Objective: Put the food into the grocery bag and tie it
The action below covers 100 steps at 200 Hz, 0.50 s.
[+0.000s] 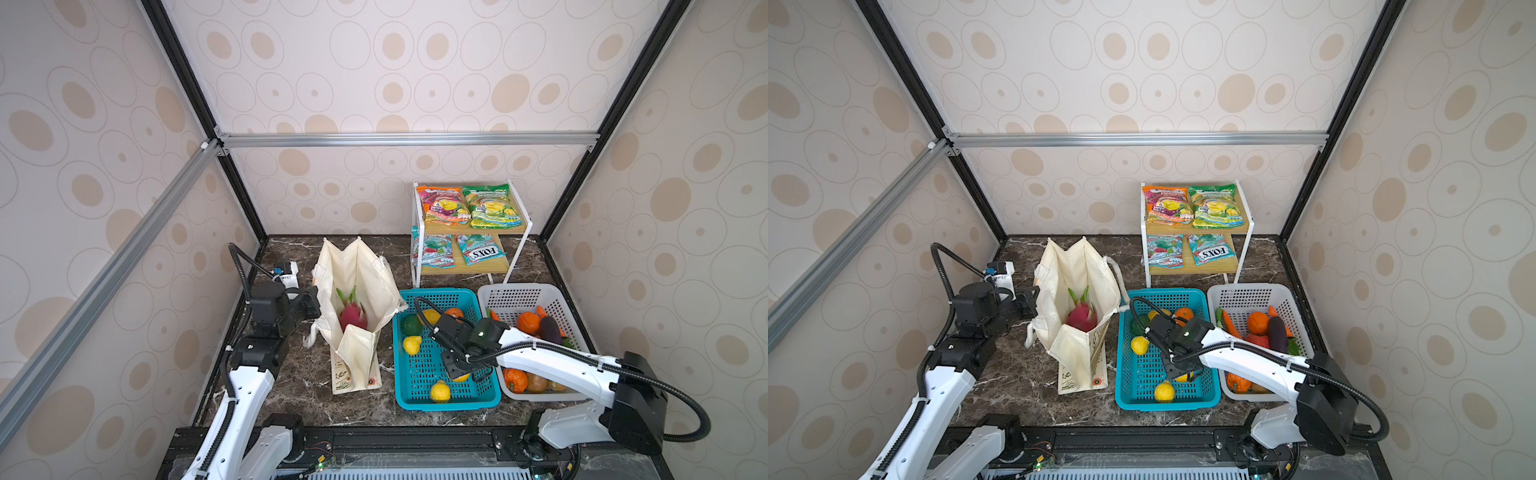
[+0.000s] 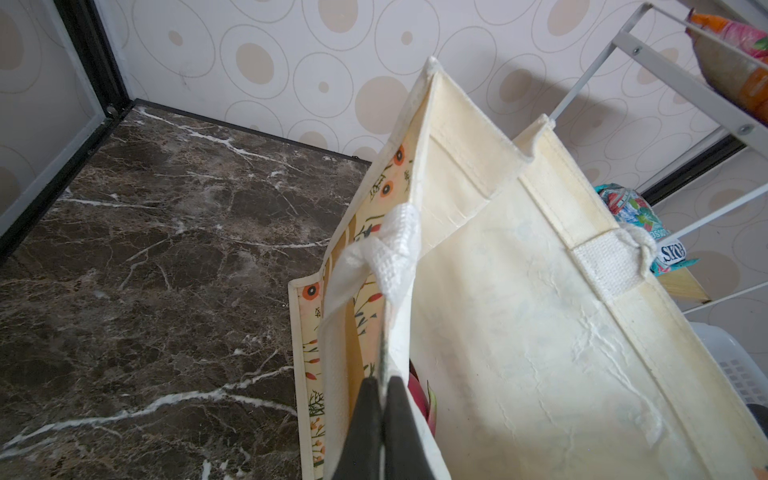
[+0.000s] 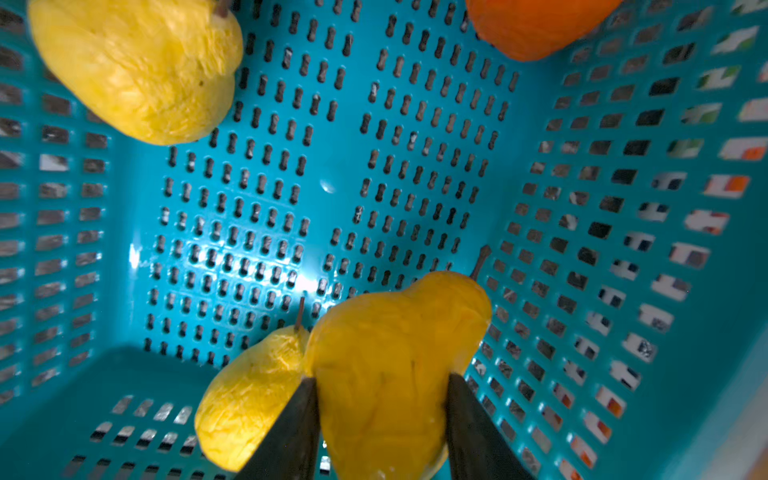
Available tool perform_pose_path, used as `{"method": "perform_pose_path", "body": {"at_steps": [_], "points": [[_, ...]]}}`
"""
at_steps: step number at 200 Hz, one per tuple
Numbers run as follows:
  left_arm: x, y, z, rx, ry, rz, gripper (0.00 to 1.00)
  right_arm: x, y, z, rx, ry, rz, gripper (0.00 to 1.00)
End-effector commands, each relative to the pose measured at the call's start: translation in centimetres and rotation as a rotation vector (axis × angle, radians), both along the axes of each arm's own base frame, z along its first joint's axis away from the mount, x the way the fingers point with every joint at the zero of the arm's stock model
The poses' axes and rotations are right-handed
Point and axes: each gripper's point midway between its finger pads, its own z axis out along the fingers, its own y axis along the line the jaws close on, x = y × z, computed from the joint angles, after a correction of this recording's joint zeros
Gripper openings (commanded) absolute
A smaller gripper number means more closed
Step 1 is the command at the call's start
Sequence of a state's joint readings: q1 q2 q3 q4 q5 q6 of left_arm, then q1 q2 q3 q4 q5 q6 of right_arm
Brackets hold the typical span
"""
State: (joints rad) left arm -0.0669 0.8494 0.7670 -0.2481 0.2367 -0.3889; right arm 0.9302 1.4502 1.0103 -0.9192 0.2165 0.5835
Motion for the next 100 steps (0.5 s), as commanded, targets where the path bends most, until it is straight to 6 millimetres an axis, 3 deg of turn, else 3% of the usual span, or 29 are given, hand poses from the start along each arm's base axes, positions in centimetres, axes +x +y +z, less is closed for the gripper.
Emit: {"method": "perform_pose_path", "body": {"at_steps": [1,35,50,100], "points": [[-0.4,0.1,-0.5,0.009,0.019,0.000,0.00,1.1,0.8,-0.5,-0.040,-0.017,0.022,0.44],[-0.4,0.1,-0.6,0.008,0.017,-0.001,0.00,1.6,1.2,-1.1,-0.053,-0.018,0.032,0.45],[-0.3,0.1,-0.7,0.006,0.018,-0.002,0.00,1.4,1.3,-1.1,-0.039,-0.011,0.022,0.51],[-0.1,0.0,-0.8,0.008,0.017,-0.010,0.00,1.0,1.2,0.7,0.056,-0.048,-0.039,0.61]]}}
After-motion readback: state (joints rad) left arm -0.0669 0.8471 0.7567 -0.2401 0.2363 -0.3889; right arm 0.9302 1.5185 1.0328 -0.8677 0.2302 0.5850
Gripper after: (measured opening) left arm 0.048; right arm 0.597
